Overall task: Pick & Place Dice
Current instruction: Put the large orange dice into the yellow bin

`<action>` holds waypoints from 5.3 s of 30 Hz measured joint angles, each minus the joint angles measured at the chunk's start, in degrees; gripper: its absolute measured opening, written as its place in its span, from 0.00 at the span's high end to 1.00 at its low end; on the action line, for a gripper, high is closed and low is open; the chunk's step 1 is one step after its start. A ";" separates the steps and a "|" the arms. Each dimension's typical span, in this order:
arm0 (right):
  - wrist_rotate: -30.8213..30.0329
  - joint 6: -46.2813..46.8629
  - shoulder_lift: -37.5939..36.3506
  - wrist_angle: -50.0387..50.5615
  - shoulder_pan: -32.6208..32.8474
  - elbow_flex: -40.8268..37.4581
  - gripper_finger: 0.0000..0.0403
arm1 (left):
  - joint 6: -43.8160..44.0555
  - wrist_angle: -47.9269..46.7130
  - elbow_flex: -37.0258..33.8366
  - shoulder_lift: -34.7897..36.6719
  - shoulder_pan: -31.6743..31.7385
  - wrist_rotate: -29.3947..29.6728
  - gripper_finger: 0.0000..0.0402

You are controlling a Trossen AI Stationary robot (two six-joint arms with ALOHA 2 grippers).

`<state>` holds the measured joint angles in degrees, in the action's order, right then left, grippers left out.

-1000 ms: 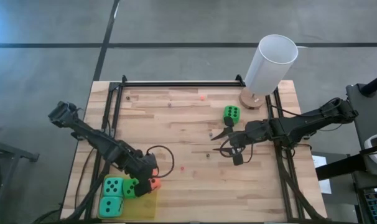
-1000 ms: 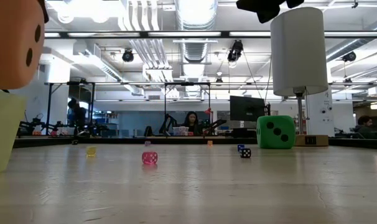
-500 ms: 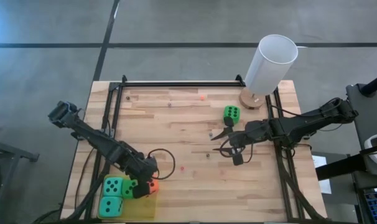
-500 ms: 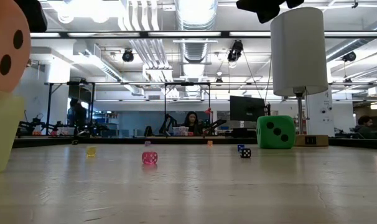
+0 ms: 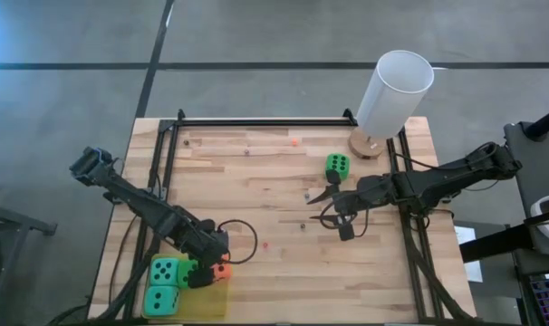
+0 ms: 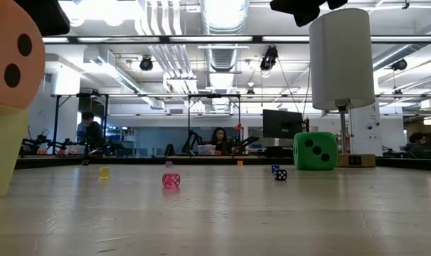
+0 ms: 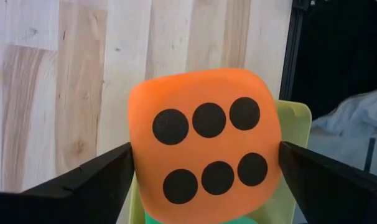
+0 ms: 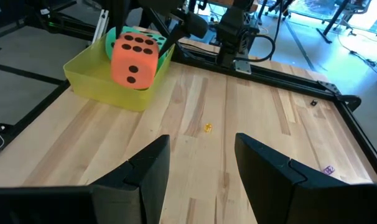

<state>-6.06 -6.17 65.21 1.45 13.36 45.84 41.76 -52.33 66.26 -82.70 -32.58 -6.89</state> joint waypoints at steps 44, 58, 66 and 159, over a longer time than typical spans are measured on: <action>0.02 0.07 -0.09 0.00 -0.02 0.00 0.55 | -8.28 3.77 0.48 5.01 0.44 4.54 0.01; 0.00 0.00 -0.08 0.00 0.00 0.00 0.55 | -8.45 8.29 0.42 -1.92 0.48 -0.09 0.01; 0.00 0.05 -0.07 0.00 -0.01 0.00 0.55 | -7.49 8.44 0.53 -1.79 0.48 -3.28 0.01; 0.00 0.11 -0.02 0.00 0.00 0.00 0.55 | 30.27 10.78 1.29 -1.91 -5.11 -5.01 0.01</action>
<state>-6.07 -6.07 65.19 1.45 13.37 45.84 72.03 -41.55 67.55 -84.61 -37.69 -11.90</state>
